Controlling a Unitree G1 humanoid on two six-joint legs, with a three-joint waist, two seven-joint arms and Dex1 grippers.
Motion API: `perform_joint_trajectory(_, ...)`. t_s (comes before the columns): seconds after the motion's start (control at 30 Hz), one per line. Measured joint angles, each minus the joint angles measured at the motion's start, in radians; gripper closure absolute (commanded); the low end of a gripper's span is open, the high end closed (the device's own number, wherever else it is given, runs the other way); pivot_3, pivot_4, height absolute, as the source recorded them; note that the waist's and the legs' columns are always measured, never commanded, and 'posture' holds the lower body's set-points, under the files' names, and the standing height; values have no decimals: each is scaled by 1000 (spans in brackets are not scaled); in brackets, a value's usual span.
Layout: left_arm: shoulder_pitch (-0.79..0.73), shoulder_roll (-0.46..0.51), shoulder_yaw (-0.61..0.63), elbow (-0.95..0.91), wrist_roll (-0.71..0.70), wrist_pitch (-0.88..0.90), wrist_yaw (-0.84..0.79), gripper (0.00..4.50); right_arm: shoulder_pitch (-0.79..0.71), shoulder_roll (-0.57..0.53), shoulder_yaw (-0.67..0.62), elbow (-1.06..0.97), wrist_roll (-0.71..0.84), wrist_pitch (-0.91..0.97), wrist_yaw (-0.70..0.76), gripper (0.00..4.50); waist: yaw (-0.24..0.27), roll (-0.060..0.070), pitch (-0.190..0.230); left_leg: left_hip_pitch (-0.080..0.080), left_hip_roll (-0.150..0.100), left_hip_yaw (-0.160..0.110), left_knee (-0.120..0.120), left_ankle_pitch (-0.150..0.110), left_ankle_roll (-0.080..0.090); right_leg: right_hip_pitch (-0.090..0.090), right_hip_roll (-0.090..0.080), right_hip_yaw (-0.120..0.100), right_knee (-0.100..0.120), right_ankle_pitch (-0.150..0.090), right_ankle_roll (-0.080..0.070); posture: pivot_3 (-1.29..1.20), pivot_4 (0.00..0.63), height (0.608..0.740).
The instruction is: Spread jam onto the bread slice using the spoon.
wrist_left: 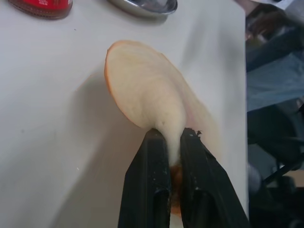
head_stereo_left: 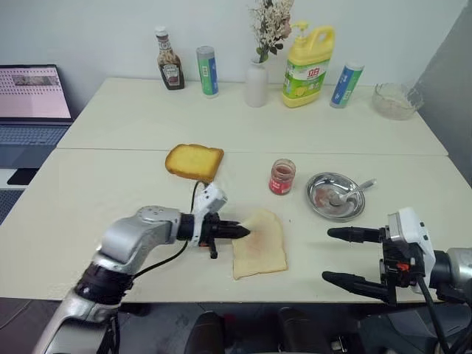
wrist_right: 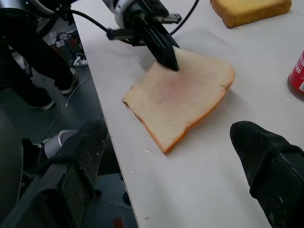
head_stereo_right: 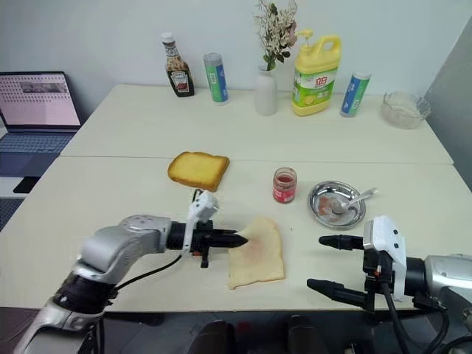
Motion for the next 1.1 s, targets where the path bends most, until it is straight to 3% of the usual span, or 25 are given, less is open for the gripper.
perform_joint_trajectory(0.2, -91, -109, -50, 247, 184, -248, 36, 4471, 3, 35, 5, -14, -26, -28, -38, 0, -2, 0, 0, -1, 0, 0, 0, 0, 0, -1, 1, 1, 0, 0, 0, 0, 150, 740)
perform_joint_trajectory(0.4, -106, -137, -40, 311, 233, -323, 52, 4471, -12, 36, 20, -14, -31, -30, -49, 0, -2, 0, 0, -1, 0, 0, 0, 0, 0, -1, 1, 0, 0, 0, 0, 0, 150, 740)
perform_joint_trajectory(1.1, 64, -53, 64, 31, 239, -167, 126, 4471, -67, 36, 104, -15, -11, -27, -55, 0, -4, 0, 0, -1, 1, 0, -1, 0, 0, -1, 1, 0, 0, 0, 0, 0, 150, 740)
